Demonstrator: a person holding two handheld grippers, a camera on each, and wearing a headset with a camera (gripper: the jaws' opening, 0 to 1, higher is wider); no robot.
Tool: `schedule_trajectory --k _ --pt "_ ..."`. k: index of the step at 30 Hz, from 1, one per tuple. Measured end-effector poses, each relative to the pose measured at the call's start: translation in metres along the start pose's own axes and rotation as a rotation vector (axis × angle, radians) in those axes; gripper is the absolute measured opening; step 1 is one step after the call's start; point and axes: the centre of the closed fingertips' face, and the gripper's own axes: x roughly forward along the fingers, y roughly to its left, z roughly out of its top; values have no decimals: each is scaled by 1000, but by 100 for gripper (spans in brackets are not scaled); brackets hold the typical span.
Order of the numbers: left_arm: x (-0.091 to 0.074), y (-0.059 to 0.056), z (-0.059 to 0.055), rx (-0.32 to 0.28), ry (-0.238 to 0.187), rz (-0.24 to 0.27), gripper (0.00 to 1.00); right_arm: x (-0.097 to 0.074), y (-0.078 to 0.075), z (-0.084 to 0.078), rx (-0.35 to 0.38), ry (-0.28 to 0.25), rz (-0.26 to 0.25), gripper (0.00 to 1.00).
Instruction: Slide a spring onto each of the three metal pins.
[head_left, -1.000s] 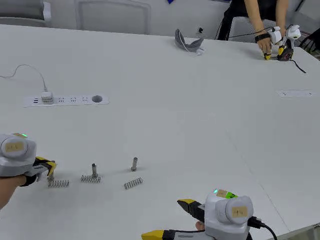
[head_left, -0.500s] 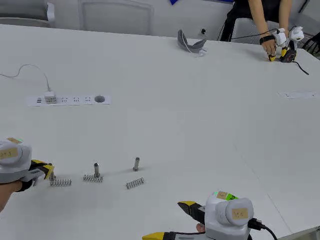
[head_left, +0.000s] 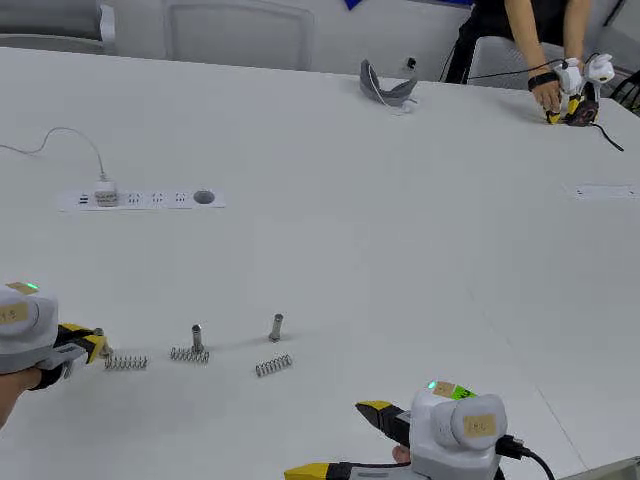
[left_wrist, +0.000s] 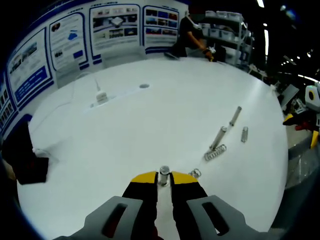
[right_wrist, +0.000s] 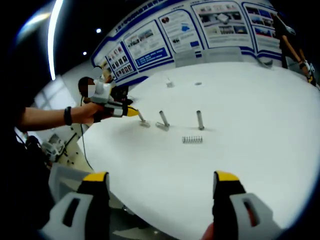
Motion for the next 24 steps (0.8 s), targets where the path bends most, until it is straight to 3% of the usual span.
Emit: schedule_trajectory --k 7,16,24 --pt "3 0 1 -27 -7 -8 15 0 0 -2 0 5 1 87" --pt "7 -4 3 -15 -10 -8 9 0 0 -3 -2 7 -1 87" --pt "11 -16 5 -13 -15 -31 8 -1 -1 -4 -3 10 -3 87"
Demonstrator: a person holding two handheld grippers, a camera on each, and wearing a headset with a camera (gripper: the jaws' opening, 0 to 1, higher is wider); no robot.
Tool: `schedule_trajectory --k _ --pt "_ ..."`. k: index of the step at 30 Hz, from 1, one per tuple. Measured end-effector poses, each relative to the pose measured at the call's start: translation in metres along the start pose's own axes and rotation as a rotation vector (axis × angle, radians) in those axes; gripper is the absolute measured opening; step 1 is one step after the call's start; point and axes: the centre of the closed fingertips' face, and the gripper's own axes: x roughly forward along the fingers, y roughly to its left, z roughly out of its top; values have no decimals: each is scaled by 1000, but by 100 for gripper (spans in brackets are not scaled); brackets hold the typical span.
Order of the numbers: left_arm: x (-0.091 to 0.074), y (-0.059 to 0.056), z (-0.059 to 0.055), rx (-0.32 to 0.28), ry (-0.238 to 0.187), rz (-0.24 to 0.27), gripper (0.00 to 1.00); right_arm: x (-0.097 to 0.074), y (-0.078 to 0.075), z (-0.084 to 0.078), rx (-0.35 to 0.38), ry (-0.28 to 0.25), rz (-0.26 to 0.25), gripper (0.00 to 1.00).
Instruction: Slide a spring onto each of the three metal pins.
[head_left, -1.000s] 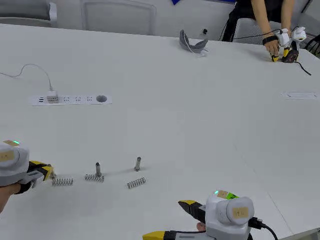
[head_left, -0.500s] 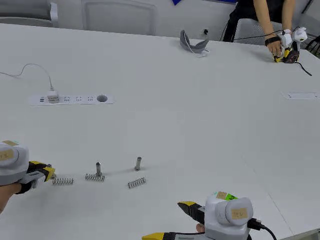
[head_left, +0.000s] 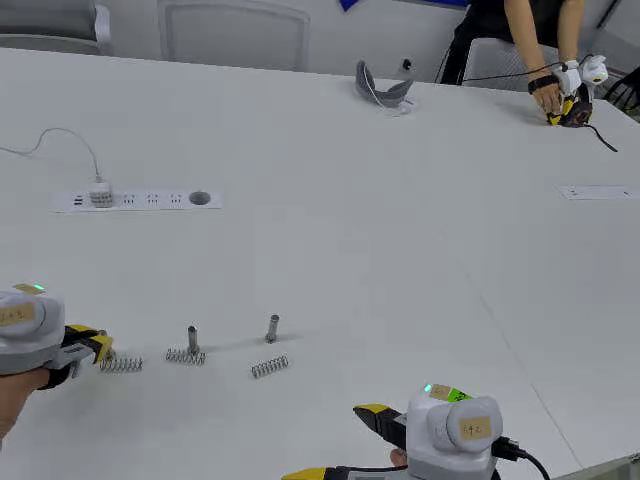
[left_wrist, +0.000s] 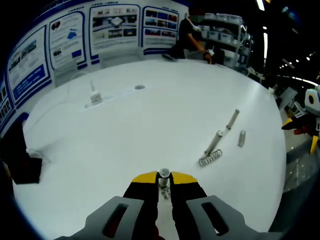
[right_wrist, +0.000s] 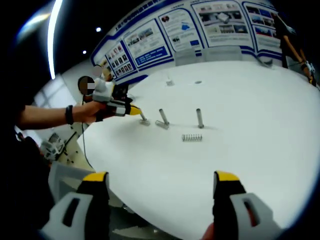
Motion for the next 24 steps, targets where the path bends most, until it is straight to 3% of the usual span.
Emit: schedule_trajectory --k 6,17,24 --pt "2 -10 2 17 2 -22 8 0 1 1 -1 0 1 87" --pt "2 -17 1 39 9 -38 8 2 3 -1 -1 3 7 87" --pt "0 -22 -1 21 15 -50 8 2 4 0 -1 3 8 87"
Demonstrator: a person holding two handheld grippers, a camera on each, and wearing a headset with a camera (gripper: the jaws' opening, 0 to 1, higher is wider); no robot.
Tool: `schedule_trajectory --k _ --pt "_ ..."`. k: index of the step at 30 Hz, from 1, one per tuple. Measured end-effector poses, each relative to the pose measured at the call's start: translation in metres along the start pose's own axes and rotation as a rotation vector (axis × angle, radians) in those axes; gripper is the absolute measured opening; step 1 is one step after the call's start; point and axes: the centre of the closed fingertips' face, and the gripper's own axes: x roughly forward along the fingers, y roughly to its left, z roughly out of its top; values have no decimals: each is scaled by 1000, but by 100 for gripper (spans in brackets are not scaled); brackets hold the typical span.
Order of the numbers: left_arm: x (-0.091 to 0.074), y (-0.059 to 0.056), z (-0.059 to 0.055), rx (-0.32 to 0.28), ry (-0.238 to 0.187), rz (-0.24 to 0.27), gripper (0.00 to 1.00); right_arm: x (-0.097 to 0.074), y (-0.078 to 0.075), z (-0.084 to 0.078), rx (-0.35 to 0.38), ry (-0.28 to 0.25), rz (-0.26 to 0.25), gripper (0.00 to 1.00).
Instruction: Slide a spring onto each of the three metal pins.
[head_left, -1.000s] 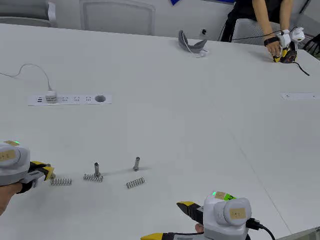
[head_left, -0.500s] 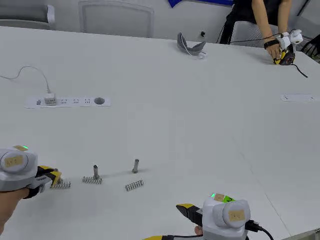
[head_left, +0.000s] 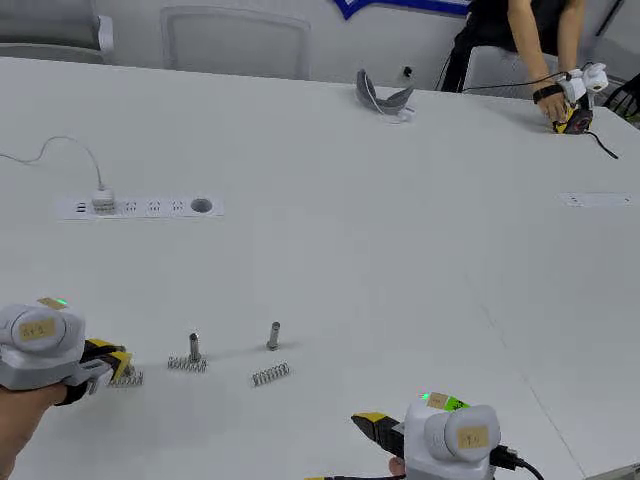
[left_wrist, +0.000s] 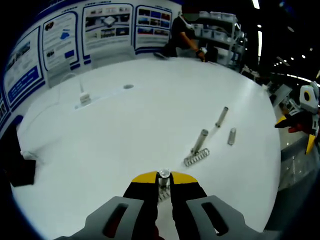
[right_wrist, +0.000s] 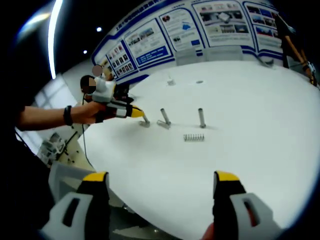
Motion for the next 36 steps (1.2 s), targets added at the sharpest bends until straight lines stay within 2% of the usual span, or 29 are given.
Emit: schedule_trajectory --k 4,11,21,29,36 --pt "-1 1 -1 -12 1 1 9 1 1 -2 -3 7 2 87" --pt "-10 3 -3 -36 -3 -12 20 -1 1 -2 0 2 -5 87" --pt "-21 11 -17 -11 21 -25 30 -1 3 -7 2 6 -4 88" --pt "-25 7 -26 17 47 -57 40 1 6 -7 0 10 -1 88" --pt "-25 2 -26 42 54 -79 43 1 6 -7 2 10 -1 88"
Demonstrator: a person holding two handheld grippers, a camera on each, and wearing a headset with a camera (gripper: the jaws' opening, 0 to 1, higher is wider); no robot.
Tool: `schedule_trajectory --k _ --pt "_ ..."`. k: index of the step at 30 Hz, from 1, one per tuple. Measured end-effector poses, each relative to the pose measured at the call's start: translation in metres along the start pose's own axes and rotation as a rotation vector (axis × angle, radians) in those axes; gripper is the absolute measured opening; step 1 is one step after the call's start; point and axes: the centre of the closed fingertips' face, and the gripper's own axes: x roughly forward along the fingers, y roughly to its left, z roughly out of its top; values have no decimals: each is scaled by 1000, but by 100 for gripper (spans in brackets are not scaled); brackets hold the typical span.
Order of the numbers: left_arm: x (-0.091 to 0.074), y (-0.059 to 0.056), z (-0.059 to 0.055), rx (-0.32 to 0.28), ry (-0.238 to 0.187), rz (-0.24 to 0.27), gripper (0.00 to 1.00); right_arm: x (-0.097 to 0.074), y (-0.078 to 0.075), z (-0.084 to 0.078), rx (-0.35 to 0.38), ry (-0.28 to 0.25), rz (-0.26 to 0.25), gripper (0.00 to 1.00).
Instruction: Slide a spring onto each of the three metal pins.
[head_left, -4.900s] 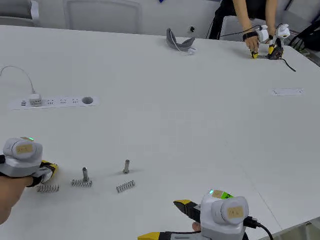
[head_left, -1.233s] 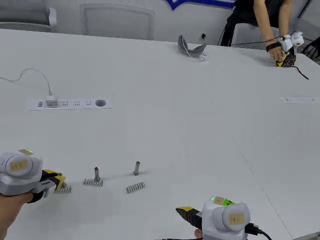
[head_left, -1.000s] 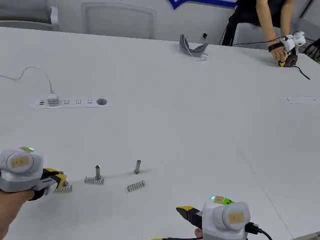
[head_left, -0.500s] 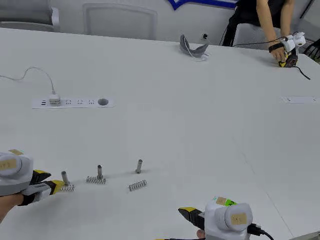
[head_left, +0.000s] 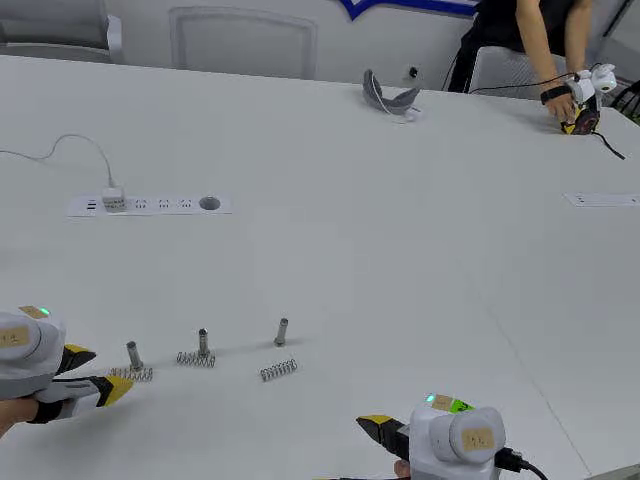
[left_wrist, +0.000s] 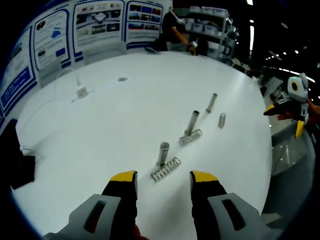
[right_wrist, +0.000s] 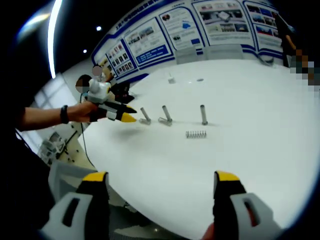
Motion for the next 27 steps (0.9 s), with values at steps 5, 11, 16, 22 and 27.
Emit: schedule_trajectory --k 5,11,16,22,27 --pt "3 -3 -1 20 12 -13 44 0 -1 0 2 -1 -2 88" --pt "9 -6 -7 72 49 -34 44 -1 -1 -2 3 3 -3 88" --pt "17 -6 -10 71 59 -54 42 -1 -1 -3 5 6 -6 88" --pt "26 -7 -11 86 65 -67 37 -1 0 -4 5 9 -4 88" --pt "31 -7 -16 103 85 -75 31 0 0 -4 -1 21 -2 88"
